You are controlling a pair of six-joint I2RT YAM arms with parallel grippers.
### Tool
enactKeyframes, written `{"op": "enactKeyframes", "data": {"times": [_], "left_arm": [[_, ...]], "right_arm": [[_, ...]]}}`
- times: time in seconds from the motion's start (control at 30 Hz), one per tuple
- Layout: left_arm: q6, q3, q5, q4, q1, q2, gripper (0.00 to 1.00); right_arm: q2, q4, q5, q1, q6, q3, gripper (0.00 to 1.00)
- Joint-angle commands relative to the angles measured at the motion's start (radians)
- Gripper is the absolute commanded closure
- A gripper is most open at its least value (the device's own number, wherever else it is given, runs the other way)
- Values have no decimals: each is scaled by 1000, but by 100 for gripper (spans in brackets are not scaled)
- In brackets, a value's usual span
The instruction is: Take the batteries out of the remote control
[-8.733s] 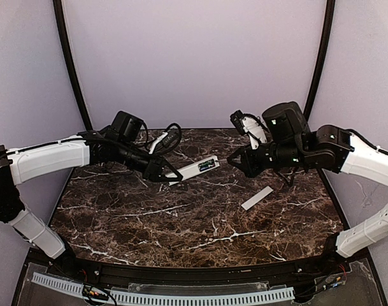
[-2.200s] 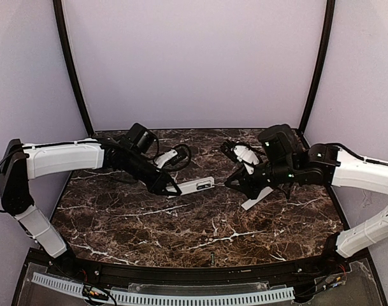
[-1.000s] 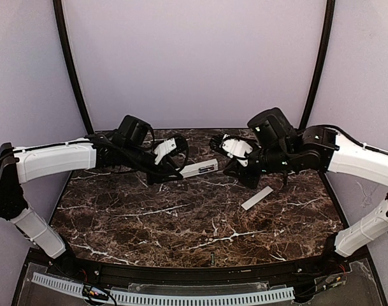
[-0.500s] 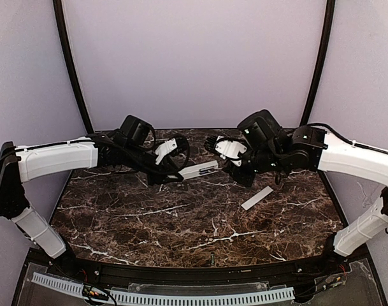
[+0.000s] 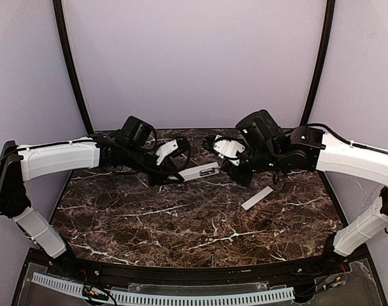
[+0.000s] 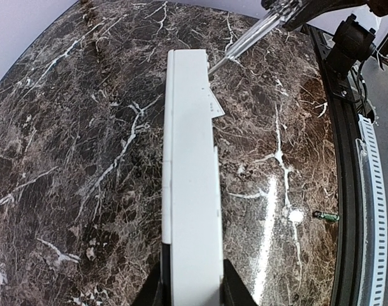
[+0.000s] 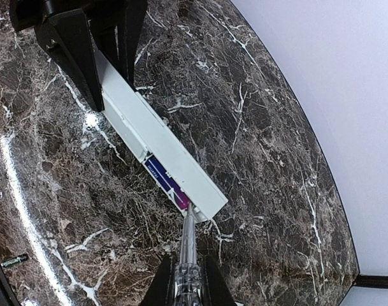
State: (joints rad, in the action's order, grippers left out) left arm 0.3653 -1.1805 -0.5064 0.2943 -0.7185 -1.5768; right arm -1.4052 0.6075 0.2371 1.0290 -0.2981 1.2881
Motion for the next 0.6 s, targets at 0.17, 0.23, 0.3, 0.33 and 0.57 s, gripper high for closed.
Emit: {"op": "enactKeyframes", "data": {"times": [0.17, 0.23, 0.3, 0.33, 0.57], "left_arm": [[10, -30, -50, 22, -7, 8, 100], [14, -28, -51, 22, -7, 10, 100], [19, -26, -46, 22, -7, 12, 100], [20, -25, -42, 22, -7, 15, 100], [34, -23, -1, 22, -7, 23, 100]], "right_arm": [[-36, -40, 8, 12, 3, -3, 100], [-40, -38, 8, 12, -1, -1, 100], [-45, -29, 5, 12, -4, 1, 100], [-48, -26, 2, 12, -5, 3, 100], [-59, 22, -38, 14, -4, 16, 100]]}}
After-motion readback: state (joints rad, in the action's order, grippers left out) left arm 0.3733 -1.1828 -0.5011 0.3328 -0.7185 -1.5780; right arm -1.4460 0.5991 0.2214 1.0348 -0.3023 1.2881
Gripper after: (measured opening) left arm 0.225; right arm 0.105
